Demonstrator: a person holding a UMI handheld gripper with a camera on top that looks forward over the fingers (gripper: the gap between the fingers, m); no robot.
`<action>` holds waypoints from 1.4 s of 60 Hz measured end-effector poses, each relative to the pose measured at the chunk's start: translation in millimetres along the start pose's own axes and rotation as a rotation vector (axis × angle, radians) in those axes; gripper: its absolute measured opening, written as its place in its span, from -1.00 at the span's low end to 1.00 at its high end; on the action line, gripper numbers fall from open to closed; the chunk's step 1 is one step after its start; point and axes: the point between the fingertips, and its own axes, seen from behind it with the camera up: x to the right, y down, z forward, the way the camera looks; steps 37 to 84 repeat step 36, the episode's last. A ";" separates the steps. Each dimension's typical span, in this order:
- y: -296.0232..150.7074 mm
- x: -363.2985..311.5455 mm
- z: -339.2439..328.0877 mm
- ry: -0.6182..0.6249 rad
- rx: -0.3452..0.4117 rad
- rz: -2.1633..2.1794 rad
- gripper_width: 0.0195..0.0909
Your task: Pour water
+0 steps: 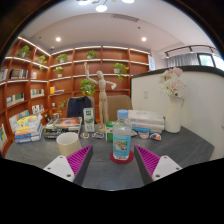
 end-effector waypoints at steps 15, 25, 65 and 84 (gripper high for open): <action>-13.2 -9.6 -58.3 -0.017 0.009 -0.048 0.82; -26.5 -20.4 -79.1 -0.055 0.045 -0.034 0.82; -24.8 -14.0 -86.3 -0.031 0.047 -0.045 0.82; -24.8 -14.0 -86.3 -0.031 0.047 -0.045 0.82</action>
